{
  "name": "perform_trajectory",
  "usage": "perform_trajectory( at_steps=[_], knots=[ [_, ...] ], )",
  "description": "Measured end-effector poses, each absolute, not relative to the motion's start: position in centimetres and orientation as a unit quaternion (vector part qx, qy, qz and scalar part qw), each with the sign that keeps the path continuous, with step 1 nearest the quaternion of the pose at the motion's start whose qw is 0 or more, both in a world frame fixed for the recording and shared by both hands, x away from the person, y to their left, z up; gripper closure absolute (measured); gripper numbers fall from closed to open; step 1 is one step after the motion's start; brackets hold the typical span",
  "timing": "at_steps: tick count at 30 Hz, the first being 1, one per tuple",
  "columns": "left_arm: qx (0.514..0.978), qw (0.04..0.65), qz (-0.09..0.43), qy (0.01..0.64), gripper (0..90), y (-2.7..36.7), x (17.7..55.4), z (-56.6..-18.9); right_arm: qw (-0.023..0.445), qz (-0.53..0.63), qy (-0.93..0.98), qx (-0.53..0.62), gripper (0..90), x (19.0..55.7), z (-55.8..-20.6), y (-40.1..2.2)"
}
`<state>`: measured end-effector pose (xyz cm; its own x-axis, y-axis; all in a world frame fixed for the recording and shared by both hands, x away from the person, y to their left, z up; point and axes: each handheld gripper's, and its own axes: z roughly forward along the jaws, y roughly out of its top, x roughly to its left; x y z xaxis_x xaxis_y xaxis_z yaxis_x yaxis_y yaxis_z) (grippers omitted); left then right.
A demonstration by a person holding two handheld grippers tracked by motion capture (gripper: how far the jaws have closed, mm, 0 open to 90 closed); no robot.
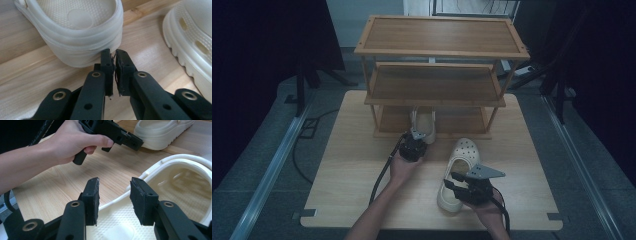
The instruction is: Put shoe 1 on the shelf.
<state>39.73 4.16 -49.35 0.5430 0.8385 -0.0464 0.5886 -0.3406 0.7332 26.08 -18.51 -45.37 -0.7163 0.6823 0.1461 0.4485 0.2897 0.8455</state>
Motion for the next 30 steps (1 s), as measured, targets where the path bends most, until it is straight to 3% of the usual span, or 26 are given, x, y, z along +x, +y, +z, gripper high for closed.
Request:
perform_trajectory(
  at_steps=[13, 16, 19, 26, 30],
  knots=[
    [0.789, 0.362, 0.179, 0.462, 81.0, 4.3, 40.7, -49.6, 0.119, 0.475, 0.797, 0.354, 58.8, 26.1, -45.6, -18.3],
    [0.793, 0.367, 0.19, 0.448, 72.6, 4.3, 39.6, -49.2, 0.118, 0.473, 0.799, 0.352, 58.8, 26.0, -45.5, -18.2],
    [0.792, 0.375, 0.192, 0.441, 58.3, 4.9, 38.4, -48.5, 0.118, 0.475, 0.797, 0.354, 58.7, 26.1, -45.5, -18.4],
    [0.774, 0.413, 0.182, 0.445, 47.3, 8.0, 34.1, -47.3, 0.117, 0.475, 0.799, 0.351, 59.6, 26.0, -45.5, -18.2],
    [0.772, 0.423, 0.158, 0.447, 43.5, 9.5, 32.3, -47.5, 0.111, 0.477, 0.799, 0.349, 66.0, 26.0, -45.6, -18.0]
  ],
)
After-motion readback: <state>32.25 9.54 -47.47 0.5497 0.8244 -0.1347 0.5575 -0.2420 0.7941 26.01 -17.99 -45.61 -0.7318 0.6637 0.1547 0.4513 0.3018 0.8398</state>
